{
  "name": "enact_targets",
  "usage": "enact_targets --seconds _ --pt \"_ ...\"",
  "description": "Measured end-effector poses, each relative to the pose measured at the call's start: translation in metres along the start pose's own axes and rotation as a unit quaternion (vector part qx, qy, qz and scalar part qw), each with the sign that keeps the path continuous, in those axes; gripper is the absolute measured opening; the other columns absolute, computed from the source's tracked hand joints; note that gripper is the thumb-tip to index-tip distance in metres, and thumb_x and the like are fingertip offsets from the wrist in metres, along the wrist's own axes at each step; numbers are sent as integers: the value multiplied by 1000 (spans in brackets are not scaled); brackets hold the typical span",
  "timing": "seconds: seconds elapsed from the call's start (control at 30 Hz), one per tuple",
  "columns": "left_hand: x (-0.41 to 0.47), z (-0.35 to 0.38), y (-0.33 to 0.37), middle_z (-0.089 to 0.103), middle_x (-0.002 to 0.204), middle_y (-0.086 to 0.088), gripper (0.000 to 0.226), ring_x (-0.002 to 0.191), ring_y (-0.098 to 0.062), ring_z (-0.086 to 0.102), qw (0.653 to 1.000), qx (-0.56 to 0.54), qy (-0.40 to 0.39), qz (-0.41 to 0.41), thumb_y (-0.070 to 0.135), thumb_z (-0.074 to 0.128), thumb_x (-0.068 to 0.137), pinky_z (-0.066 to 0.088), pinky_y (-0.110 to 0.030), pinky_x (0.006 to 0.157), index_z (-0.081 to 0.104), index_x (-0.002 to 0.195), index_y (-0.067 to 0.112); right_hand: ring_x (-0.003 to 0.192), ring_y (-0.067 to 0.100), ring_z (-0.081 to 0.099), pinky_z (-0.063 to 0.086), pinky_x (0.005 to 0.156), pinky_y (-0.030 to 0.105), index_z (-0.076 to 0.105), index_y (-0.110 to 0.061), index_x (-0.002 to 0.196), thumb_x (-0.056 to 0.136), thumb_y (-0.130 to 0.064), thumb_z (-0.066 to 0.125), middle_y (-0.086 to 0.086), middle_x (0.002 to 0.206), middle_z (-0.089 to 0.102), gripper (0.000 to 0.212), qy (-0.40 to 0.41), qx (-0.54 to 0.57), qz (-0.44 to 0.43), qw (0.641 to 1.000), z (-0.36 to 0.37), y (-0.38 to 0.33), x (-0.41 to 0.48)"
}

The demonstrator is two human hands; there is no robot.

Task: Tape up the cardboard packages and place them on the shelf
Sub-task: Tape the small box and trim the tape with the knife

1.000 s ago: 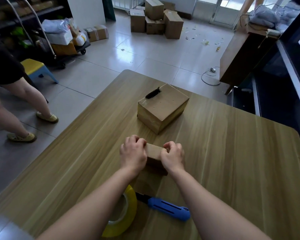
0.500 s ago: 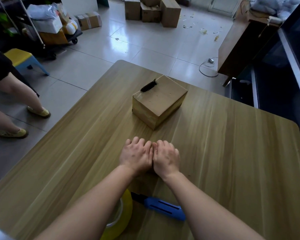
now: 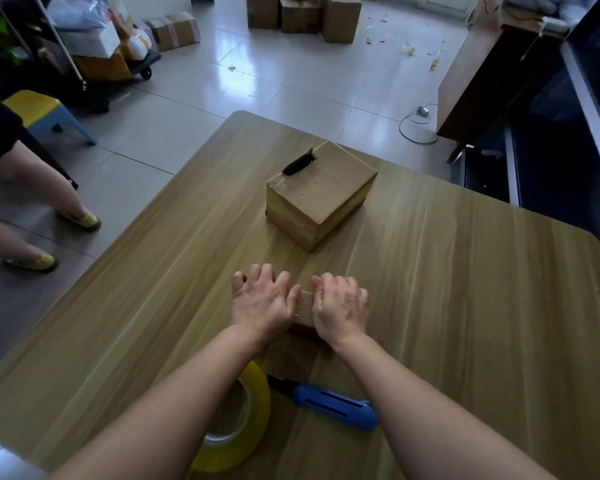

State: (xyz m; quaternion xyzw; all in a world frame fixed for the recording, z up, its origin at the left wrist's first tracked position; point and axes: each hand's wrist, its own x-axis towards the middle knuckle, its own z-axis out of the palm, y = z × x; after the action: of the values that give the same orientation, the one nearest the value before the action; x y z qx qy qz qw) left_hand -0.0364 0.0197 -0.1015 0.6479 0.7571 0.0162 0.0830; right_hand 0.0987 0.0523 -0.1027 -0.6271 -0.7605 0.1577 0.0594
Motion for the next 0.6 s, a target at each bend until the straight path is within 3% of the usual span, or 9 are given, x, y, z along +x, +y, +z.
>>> enact_targets --seconds 0.1,0.23,0.37,0.47,0.6 --pt "1 0 0 46 119 -3 44 115 -22 39 1000 -19 -5 -2 54 22 97 26 -42 98 51 117 28 101 26 53 35 86 39 62 -18 100 92 -55 2 5 104 65 71 7 9 -6 1000 0 0 1" --pt "4 1 -3 39 135 -4 54 125 -23 35 991 -125 -34 -28 58 29 96 31 -42 103 37 141 29 105 27 51 38 89 38 64 -13 105 90 -59 9 9 109 62 74 13 104 10 994 2 6 3" --pt "4 8 -7 29 146 -8 65 133 -25 32 939 -320 -33 -119 51 40 96 32 -41 106 19 152 24 115 26 50 34 91 30 58 -9 122 105 -41 30 10 120 56 47 -5 245 108 964 2 17 2" --pt "4 15 -7 28 146 -6 62 132 -26 36 911 -392 -30 -124 47 43 97 38 -44 105 21 151 26 113 19 48 30 89 24 51 -10 134 106 -37 28 2 117 51 45 -42 319 161 933 3 16 -1" --pt "4 16 -8 33 141 -6 59 127 -25 40 903 -414 -18 -116 45 43 97 42 -44 102 26 150 26 110 25 55 36 85 28 54 -10 125 106 -37 29 8 115 60 42 -32 342 156 926 6 14 0"
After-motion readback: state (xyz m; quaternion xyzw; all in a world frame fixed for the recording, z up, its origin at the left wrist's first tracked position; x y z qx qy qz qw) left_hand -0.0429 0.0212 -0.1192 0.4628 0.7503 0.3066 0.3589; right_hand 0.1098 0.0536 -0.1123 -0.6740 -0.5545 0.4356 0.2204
